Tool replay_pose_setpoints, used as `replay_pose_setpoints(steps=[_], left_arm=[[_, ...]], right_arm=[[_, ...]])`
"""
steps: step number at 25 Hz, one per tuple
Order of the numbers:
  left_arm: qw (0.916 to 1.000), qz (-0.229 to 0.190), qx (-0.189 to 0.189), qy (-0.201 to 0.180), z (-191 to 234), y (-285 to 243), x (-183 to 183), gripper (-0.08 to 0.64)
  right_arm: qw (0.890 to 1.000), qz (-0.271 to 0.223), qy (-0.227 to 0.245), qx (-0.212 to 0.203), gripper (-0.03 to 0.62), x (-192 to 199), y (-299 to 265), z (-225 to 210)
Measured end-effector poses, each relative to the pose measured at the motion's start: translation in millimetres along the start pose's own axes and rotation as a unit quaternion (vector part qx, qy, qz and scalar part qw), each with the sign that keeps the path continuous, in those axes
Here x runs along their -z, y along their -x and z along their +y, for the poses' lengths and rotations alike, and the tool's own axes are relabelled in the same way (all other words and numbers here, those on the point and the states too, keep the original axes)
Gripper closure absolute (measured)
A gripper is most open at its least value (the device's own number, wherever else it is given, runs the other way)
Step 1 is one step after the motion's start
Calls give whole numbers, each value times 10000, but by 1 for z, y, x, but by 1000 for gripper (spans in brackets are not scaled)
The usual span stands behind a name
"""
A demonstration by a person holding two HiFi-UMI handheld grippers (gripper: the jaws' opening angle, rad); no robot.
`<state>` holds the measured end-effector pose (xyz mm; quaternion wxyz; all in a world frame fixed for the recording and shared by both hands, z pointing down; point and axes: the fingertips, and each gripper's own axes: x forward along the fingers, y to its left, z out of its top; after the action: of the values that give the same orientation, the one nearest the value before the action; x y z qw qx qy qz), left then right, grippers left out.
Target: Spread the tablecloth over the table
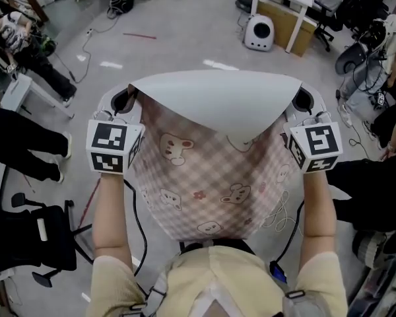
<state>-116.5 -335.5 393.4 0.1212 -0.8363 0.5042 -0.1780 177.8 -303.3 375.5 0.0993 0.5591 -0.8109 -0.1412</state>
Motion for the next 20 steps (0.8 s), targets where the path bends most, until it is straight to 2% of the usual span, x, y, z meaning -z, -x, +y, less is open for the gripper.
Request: replay_pose_setpoints(steps=[6, 15, 17, 20], left_arm=[[9989, 414, 197, -45, -5, -28, 32, 552], [9917, 1147, 567, -148, -7, -83, 90, 552], [9877, 1379, 713, -178, -2, -101, 84, 552], [9786, 1833, 901, -240, 4, -96, 49, 552]], right_arm=[[9995, 243, 89, -206, 581, 40, -22, 3], [9948, 836, 116, -572, 581, 104, -71, 8], [9919, 1041, 105, -717, 581, 104, -86, -3], [9856, 1362, 106, -1001, 580, 71, -83, -24]])
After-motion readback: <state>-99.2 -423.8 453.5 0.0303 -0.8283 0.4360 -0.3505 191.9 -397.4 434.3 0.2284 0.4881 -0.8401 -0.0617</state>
